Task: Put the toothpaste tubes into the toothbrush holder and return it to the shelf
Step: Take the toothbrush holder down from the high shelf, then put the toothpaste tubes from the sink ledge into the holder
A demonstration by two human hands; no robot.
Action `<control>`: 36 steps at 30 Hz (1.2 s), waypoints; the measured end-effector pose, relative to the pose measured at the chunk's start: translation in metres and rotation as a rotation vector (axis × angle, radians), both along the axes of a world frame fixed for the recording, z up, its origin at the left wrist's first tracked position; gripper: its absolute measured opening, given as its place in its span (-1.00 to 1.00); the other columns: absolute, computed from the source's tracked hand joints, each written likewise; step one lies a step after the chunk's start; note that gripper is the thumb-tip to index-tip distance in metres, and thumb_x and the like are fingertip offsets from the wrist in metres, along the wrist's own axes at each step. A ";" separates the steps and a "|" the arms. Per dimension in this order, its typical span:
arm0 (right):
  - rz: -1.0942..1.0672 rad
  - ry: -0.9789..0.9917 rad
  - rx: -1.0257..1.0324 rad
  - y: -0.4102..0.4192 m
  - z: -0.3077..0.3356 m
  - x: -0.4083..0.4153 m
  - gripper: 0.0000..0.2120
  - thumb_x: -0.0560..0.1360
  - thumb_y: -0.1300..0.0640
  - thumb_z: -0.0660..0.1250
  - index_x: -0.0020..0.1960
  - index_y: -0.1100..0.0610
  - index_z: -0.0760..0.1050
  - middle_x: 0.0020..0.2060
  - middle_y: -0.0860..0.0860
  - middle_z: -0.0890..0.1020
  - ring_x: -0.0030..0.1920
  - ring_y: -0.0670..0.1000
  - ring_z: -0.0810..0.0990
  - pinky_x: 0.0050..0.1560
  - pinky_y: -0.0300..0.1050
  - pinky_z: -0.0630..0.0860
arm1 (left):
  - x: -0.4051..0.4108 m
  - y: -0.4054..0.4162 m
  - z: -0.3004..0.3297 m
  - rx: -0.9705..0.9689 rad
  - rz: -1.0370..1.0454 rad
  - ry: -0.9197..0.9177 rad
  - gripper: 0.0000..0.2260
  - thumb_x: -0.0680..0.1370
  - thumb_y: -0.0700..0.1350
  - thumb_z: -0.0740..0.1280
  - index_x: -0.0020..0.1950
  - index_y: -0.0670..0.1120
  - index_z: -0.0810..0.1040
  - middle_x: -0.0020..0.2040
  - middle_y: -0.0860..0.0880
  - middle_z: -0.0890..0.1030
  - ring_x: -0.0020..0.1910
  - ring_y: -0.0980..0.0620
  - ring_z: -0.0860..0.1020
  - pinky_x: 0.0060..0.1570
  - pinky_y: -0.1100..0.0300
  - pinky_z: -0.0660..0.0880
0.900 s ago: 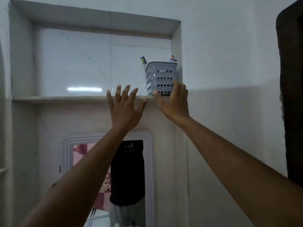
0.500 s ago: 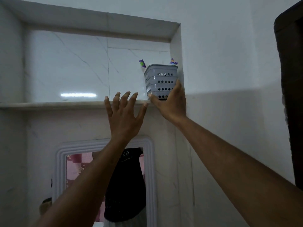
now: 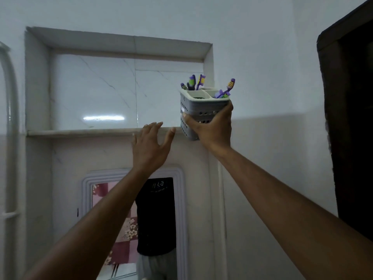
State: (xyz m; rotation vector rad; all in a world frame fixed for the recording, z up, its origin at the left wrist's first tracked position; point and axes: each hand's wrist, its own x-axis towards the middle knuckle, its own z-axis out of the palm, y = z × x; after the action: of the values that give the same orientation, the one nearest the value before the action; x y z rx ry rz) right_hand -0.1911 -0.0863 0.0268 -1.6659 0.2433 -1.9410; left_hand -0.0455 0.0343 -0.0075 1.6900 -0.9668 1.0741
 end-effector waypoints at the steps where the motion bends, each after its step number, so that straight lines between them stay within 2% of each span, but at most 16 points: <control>1: 0.006 0.002 -0.003 0.003 -0.007 -0.008 0.27 0.22 -0.38 0.73 0.68 0.10 0.21 0.53 0.00 0.53 0.47 0.06 0.60 0.38 0.11 0.65 | -0.006 0.006 -0.006 0.005 -0.009 0.002 -0.34 0.64 0.45 0.11 0.56 0.04 0.47 0.55 0.01 0.50 0.59 -0.03 0.38 0.62 -0.25 0.17; 5: 0.054 0.059 0.006 0.010 -0.050 -0.032 0.23 0.21 -0.41 0.72 0.65 0.05 0.22 0.48 -0.02 0.56 0.42 0.05 0.63 0.30 0.09 0.72 | -0.024 0.026 -0.041 0.077 -0.038 0.031 -0.34 0.63 0.44 0.18 0.56 0.03 0.46 0.49 -0.04 0.55 0.47 -0.07 0.49 0.47 -0.24 0.40; 9: 0.102 0.183 0.097 0.020 -0.116 -0.050 0.20 0.18 -0.45 0.69 0.60 0.04 0.25 0.40 -0.02 0.58 0.35 0.07 0.66 0.23 0.13 0.74 | -0.048 0.045 -0.097 0.168 -0.088 0.166 -0.32 0.60 0.42 0.23 0.58 0.03 0.43 0.54 -0.07 0.50 0.48 -0.08 0.49 0.44 -0.21 0.46; 13: 0.126 0.340 0.209 0.030 -0.194 -0.064 0.23 0.16 -0.44 0.67 0.62 0.04 0.25 0.42 -0.01 0.56 0.38 0.12 0.62 0.29 0.17 0.71 | -0.074 0.066 -0.164 0.241 -0.150 0.293 -0.32 0.55 0.48 0.20 0.50 0.08 0.50 0.45 -0.01 0.58 0.39 0.00 0.55 0.34 -0.16 0.56; 16: 0.163 0.445 0.300 0.041 -0.258 -0.076 0.26 0.14 -0.44 0.65 0.65 0.08 0.27 0.44 0.01 0.55 0.42 0.12 0.59 0.37 0.13 0.65 | -0.091 0.086 -0.231 0.289 -0.130 0.435 -0.21 0.51 0.56 0.18 0.50 0.03 0.49 0.46 -0.04 0.55 0.38 0.00 0.54 0.31 -0.09 0.57; 19: 0.203 0.533 0.401 0.054 -0.323 -0.084 0.23 0.07 -0.42 0.62 0.60 0.09 0.35 0.39 0.02 0.56 0.38 0.11 0.61 0.33 0.11 0.66 | -0.103 0.107 -0.301 0.339 -0.096 0.578 -0.33 0.58 0.40 0.31 0.50 -0.04 0.51 0.43 -0.06 0.58 0.36 -0.02 0.56 0.32 -0.08 0.55; 23: 0.248 0.645 0.532 0.068 -0.406 -0.086 0.13 0.03 -0.37 0.67 0.46 0.08 0.39 0.32 0.02 0.58 0.32 0.12 0.63 0.28 0.17 0.68 | -0.104 0.133 -0.385 0.372 -0.071 0.743 -0.52 0.61 0.22 0.43 0.39 -0.06 0.61 0.33 -0.04 0.64 0.26 0.03 0.59 0.22 0.11 0.48; 25: 0.243 0.715 0.591 0.076 -0.446 -0.081 0.14 0.03 -0.36 0.66 0.47 0.07 0.36 0.33 0.01 0.52 0.36 0.15 0.55 0.32 0.14 0.60 | -0.094 0.145 -0.428 0.384 -0.078 0.833 -0.57 0.61 0.17 0.46 0.35 -0.07 0.64 0.29 -0.04 0.67 0.24 0.00 0.62 0.22 0.08 0.53; 27: 0.226 0.808 0.638 0.082 -0.482 -0.073 0.12 0.09 -0.32 0.71 0.50 0.02 0.32 0.30 0.00 0.43 0.41 0.19 0.47 0.33 0.05 0.44 | -0.082 0.156 -0.465 0.404 -0.078 0.929 -0.61 0.61 0.10 0.47 0.34 -0.08 0.65 0.26 -0.03 0.68 0.21 0.00 0.64 0.21 0.09 0.54; 30: 0.187 0.912 0.662 0.088 -0.525 -0.058 0.11 0.19 -0.26 0.79 0.55 0.01 0.30 0.27 -0.01 0.38 0.45 0.20 0.41 0.45 0.14 0.33 | -0.058 0.167 -0.515 0.440 -0.067 1.014 -0.68 0.60 -0.06 0.44 0.32 -0.13 0.66 0.22 -0.11 0.71 0.16 -0.07 0.68 0.16 0.15 0.53; 33: 0.167 0.955 0.723 0.101 -0.559 -0.042 0.16 0.09 -0.37 0.71 0.54 0.01 0.33 0.25 -0.04 0.43 0.46 0.24 0.50 0.48 0.21 0.46 | -0.028 0.184 -0.564 0.529 -0.016 1.054 -0.74 0.62 -0.24 0.38 0.30 -0.19 0.65 0.20 -0.17 0.71 0.14 -0.14 0.68 0.16 0.10 0.55; 36: 0.175 0.971 0.797 0.113 -0.592 -0.028 0.23 0.01 -0.45 0.63 0.55 0.04 0.35 0.39 0.01 0.57 0.44 0.19 0.59 0.38 0.20 0.62 | 0.004 0.201 -0.601 0.727 -0.008 1.064 -0.66 0.57 -0.34 0.33 0.33 -0.21 0.64 0.27 -0.20 0.68 0.23 -0.19 0.65 0.17 0.08 0.53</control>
State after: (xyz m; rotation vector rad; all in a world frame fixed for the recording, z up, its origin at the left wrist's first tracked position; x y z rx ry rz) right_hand -0.2191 0.0266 -0.5651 -1.7881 1.0263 -0.5981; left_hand -0.0418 0.2349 -0.6084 2.3894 -0.6343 -0.3297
